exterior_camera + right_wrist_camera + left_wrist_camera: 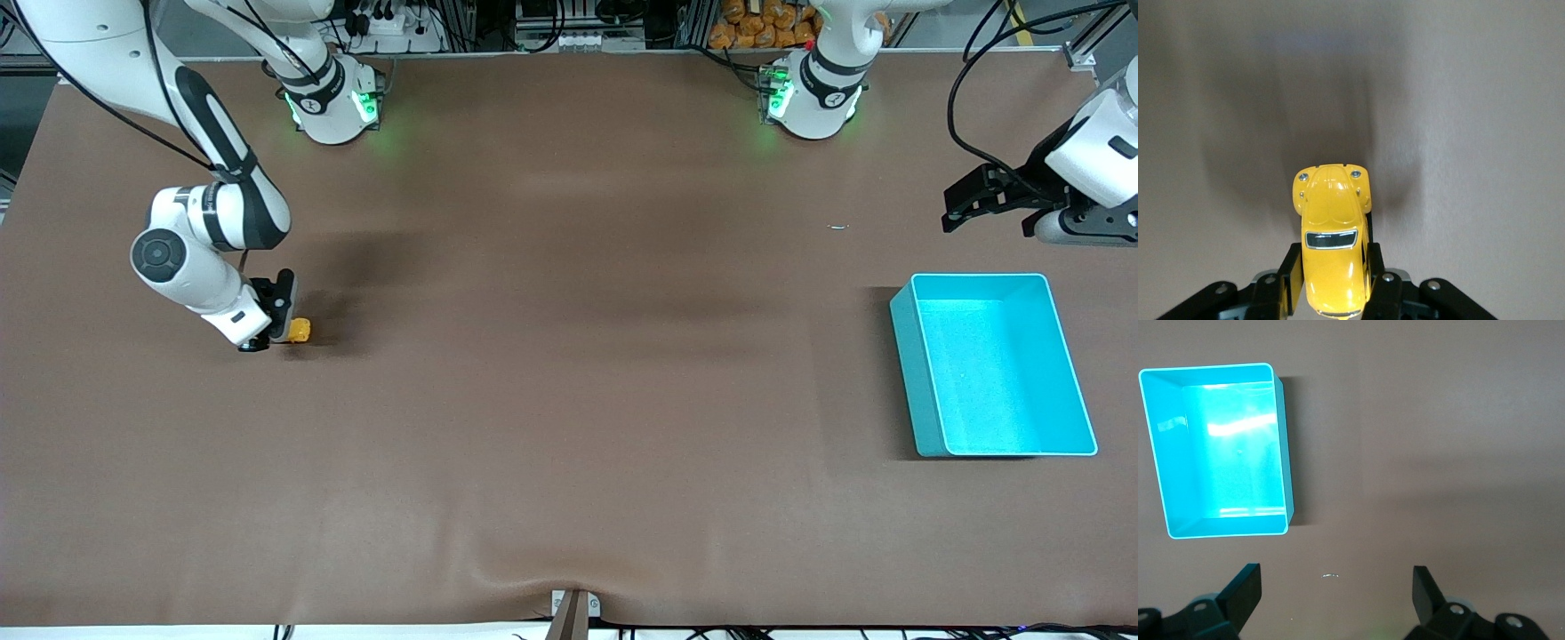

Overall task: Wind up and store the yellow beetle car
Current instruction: 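Drag the car backward along the table with the right gripper to wind it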

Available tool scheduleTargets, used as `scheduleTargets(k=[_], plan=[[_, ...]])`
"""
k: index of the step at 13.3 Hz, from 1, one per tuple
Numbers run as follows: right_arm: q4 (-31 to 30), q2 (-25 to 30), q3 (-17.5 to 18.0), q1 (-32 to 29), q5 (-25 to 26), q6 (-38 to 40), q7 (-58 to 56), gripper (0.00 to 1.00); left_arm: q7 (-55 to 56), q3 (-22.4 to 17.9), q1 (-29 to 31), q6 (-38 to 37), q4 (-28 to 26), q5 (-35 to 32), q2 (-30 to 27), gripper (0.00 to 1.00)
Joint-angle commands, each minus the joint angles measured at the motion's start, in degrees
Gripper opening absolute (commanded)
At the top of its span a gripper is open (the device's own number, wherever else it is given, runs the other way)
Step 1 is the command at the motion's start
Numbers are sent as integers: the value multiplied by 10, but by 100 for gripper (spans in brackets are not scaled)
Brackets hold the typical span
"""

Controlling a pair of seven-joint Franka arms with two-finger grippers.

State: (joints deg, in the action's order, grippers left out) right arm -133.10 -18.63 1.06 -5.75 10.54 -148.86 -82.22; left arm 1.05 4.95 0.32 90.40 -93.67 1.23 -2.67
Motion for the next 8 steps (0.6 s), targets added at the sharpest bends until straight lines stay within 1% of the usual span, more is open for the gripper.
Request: scheduleTargets(k=[1, 4, 8], plan=[[10, -45, 3, -31, 17, -8, -14, 16, -11, 1, 5, -3, 3, 8, 0, 100], [10, -46, 3, -53, 17, -8, -31, 17, -11, 1, 5, -3, 3, 8, 0, 100], [11, -47, 3, -66, 17, -8, -43, 18, -11, 1, 5, -3, 4, 8, 3, 100]])
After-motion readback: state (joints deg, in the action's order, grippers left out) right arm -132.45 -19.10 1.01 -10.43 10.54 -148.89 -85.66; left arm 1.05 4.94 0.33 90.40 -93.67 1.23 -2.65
